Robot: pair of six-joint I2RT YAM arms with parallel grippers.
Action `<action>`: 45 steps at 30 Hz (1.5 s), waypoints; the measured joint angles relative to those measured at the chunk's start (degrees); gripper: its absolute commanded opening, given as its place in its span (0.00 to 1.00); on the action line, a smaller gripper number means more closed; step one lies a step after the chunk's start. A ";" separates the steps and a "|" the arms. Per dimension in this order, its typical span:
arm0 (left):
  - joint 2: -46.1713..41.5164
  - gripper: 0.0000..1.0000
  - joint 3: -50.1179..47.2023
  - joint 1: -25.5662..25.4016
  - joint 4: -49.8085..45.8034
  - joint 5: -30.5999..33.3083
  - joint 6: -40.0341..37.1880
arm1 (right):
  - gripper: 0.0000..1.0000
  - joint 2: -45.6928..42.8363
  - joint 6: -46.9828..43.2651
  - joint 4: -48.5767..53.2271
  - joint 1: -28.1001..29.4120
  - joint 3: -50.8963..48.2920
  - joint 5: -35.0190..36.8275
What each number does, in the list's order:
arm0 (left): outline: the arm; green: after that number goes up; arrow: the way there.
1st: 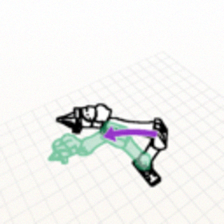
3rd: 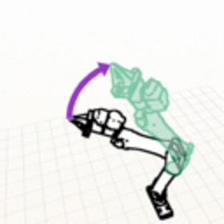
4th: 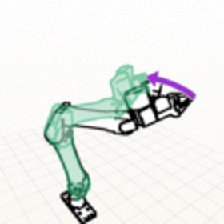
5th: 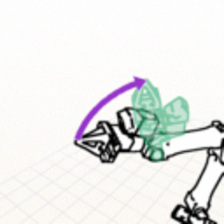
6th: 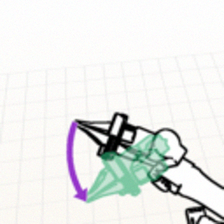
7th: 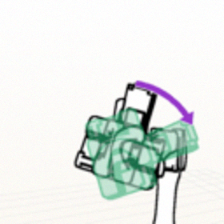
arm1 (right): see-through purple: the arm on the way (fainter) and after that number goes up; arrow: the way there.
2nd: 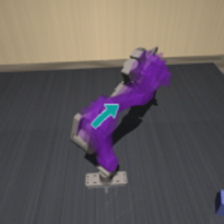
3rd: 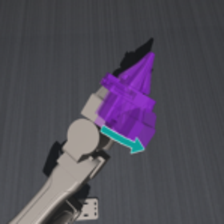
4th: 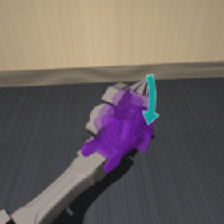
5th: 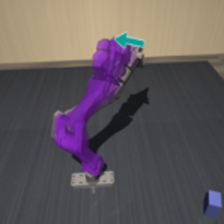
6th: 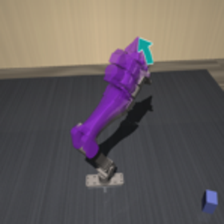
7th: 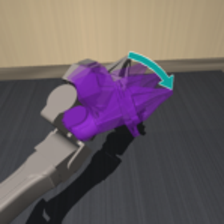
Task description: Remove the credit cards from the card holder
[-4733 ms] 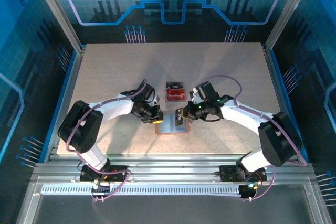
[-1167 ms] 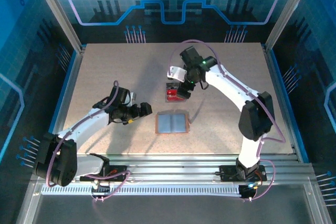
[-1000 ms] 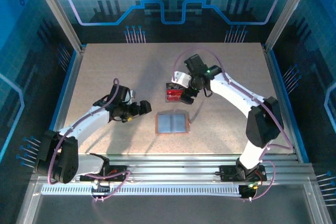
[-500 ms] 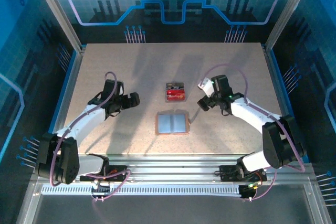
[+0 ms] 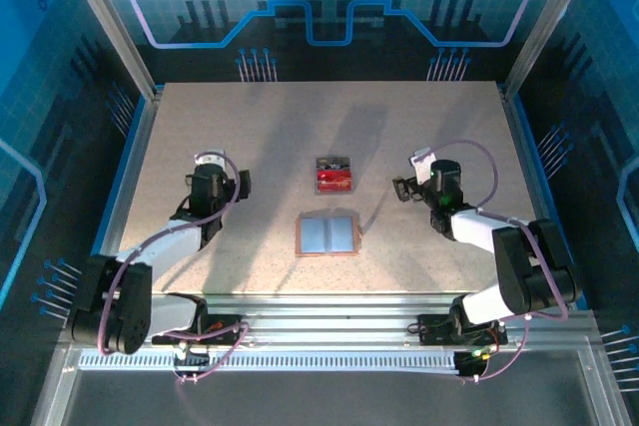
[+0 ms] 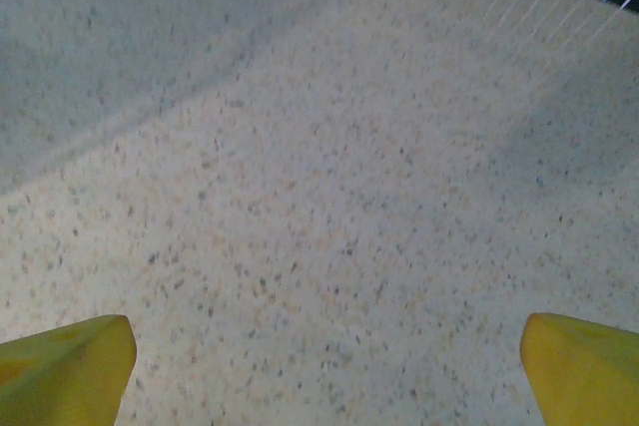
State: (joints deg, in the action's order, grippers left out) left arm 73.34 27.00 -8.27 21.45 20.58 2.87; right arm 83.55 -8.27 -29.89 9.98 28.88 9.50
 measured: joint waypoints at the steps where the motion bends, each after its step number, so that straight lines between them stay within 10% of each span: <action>1: 1.31 0.99 -0.90 0.20 3.54 -0.15 -0.98 | 1.00 0.35 0.66 -2.01 -0.24 -0.55 -0.04; 14: 15.08 0.99 -10.05 8.04 32.54 -11.87 -2.82 | 1.00 4.61 6.43 -17.62 -4.81 -6.56 -1.62; 45: 15.89 0.99 -6.27 6.27 32.09 -15.50 -4.55 | 1.00 4.61 6.82 -19.50 -4.81 -6.56 -2.23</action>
State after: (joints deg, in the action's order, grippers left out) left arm 89.23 20.73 -2.00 53.54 5.08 -1.67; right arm 88.16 -1.45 -49.39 5.17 22.33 7.27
